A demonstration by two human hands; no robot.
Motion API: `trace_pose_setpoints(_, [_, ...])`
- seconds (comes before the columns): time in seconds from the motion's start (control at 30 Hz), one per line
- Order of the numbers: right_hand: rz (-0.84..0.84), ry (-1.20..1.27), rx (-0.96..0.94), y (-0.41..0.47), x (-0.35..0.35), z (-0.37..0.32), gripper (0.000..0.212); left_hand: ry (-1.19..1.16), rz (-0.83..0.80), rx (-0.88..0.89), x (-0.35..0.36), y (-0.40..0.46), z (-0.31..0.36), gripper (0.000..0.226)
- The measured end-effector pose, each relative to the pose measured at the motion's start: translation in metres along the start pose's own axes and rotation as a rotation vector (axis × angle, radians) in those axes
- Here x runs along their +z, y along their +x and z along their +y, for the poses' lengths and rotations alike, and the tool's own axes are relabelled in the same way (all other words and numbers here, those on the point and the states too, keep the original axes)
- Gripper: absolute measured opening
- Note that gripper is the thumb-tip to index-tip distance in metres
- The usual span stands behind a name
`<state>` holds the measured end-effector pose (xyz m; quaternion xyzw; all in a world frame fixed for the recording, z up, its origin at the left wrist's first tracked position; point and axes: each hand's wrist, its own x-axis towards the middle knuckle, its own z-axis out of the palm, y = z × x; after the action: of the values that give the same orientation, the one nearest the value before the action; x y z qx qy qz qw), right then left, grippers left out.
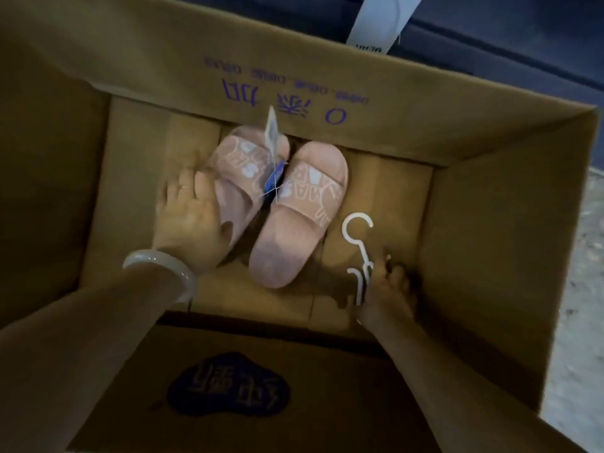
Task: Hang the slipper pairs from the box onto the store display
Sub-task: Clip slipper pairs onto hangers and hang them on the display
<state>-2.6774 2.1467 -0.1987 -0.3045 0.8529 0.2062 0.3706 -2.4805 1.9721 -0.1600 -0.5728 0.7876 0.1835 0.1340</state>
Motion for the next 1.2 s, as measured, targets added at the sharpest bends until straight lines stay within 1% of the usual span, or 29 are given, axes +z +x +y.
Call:
trace_pose_setpoints(0.07, [0.048,-0.072,0.001,0.000,0.007,-0.002,0.102,-0.062,0.098,0.011,0.000,0.012,-0.004,0.071])
trace_pose_setpoints(0.1, [0.049,-0.071,0.007,0.001,0.008,-0.002,0.099,-0.056,0.105,0.025,-0.001,0.020,-0.005,0.074])
trace_pose_setpoints(0.13, [0.033,-0.034,0.021,0.002,0.006,-0.002,0.097,-0.054,0.074,0.058,-0.004,0.027,-0.004,0.077])
trace_pose_setpoints(0.2, [0.010,0.151,0.054,0.004,0.002,-0.003,0.088,-0.045,-0.084,0.185,-0.011,0.045,-0.002,0.087])
trace_pose_setpoints(0.27, [-0.016,0.306,0.016,0.005,-0.004,-0.004,0.071,0.096,-0.238,0.324,-0.017,0.059,0.003,0.093])
trace_pose_setpoints(0.3, [-0.041,0.350,-0.013,0.003,-0.007,-0.004,0.059,0.188,-0.276,0.368,-0.020,0.065,0.005,0.092])
trace_pose_setpoints(0.37, [-0.049,0.494,-0.045,-0.003,-0.012,-0.003,0.035,0.323,-0.279,0.379,-0.026,0.071,0.012,0.086])
trace_pose_setpoints(0.43, [-0.006,0.733,-0.038,-0.016,-0.019,-0.003,0.022,0.430,-0.240,0.359,-0.032,0.070,0.019,0.074])
trace_pose_setpoints(0.5, [0.039,0.955,-0.087,-0.034,-0.027,-0.006,0.020,0.451,-0.287,0.292,-0.036,0.063,0.022,0.068])
trace_pose_setpoints(0.53, [0.036,1.018,-0.170,-0.042,-0.032,-0.009,0.022,0.411,-0.336,0.244,-0.035,0.058,0.021,0.070])
trace_pose_setpoints(0.57, [0.004,1.027,-0.266,-0.048,-0.036,-0.015,0.025,0.347,-0.380,0.202,-0.034,0.052,0.020,0.074])
trace_pose_setpoints(0.63, [-0.175,0.971,-0.396,-0.056,-0.045,-0.032,0.027,0.225,-0.438,0.178,-0.032,0.040,0.015,0.083])
trace_pose_setpoints(0.67, [-0.278,0.944,-0.413,-0.056,-0.048,-0.043,0.029,0.177,-0.456,0.184,-0.032,0.036,0.012,0.088])
trace_pose_setpoints(0.7, [-0.335,0.917,-0.404,-0.054,-0.049,-0.054,0.032,0.138,-0.470,0.194,-0.033,0.032,0.009,0.091])
trace_pose_setpoints(0.73, [-0.337,0.892,-0.377,-0.050,-0.047,-0.065,0.033,0.105,-0.476,0.204,-0.035,0.029,0.007,0.094])
trace_pose_setpoints(0.77, [-0.305,0.878,-0.352,-0.047,-0.046,-0.075,0.032,0.077,-0.484,0.207,-0.036,0.027,0.006,0.095])
trace_pose_setpoints(0.83, [-0.241,0.875,-0.300,-0.040,-0.046,-0.091,0.026,0.024,-0.499,0.217,-0.037,0.024,0.004,0.097])
trace_pose_setpoints(0.87, [-0.231,0.892,-0.262,-0.036,-0.046,-0.097,0.022,-0.007,-0.498,0.217,-0.037,0.024,0.002,0.096])
trace_pose_setpoints(0.97, [-0.213,0.995,-0.188,-0.027,-0.050,-0.106,0.018,-0.048,-0.480,0.198,-0.033,0.024,-0.006,0.094])
trace_pose_setpoints(1.07, [-0.152,1.022,-0.204,-0.025,-0.056,-0.110,0.013,0.019,-0.404,0.182,-0.033,0.019,-0.008,0.093])
trace_pose_setpoints(1.13, [-0.119,1.013,-0.248,-0.029,-0.056,-0.108,0.011,0.087,-0.341,0.159,-0.035,0.014,-0.002,0.090])
trace_pose_setpoints(1.2, [-0.109,0.985,-0.276,-0.038,-0.053,-0.104,0.012,0.091,-0.331,0.099,-0.037,0.008,0.008,0.087])
